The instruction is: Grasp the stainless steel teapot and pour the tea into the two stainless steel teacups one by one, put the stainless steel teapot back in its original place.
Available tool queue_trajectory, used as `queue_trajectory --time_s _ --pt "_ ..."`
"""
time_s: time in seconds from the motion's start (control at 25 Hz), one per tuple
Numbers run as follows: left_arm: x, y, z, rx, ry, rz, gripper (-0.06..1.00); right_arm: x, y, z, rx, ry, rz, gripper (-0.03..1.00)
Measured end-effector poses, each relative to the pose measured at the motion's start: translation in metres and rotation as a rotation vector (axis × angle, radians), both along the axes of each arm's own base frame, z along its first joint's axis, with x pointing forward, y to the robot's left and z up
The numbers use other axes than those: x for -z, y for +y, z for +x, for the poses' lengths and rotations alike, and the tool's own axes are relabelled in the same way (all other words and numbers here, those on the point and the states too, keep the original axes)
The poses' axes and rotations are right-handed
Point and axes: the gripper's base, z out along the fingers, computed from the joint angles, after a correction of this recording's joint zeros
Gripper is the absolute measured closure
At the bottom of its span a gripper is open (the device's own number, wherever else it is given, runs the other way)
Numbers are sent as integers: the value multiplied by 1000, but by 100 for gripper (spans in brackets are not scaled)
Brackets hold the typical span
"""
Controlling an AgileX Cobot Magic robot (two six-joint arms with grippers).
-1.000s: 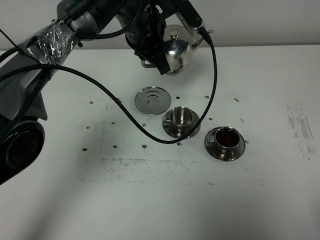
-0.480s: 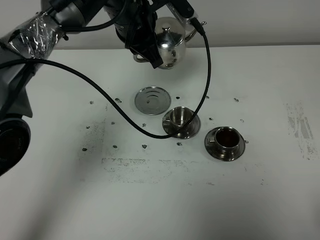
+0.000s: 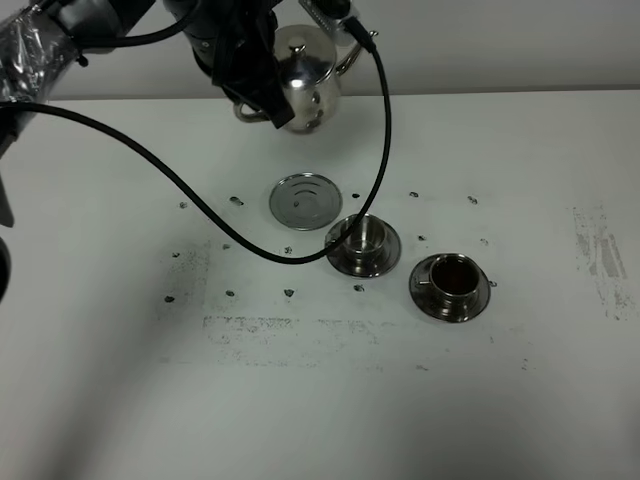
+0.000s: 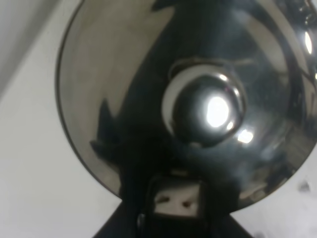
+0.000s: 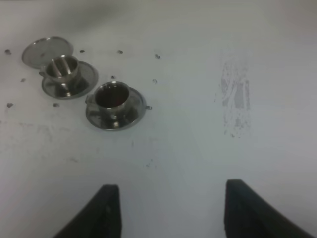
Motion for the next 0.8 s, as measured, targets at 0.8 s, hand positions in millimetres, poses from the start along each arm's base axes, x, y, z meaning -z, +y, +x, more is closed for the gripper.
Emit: queue_trajectory --time_s 0.8 --pt "54 36 -45 217 -25 92 76 0 0 0 0 0 0 52"
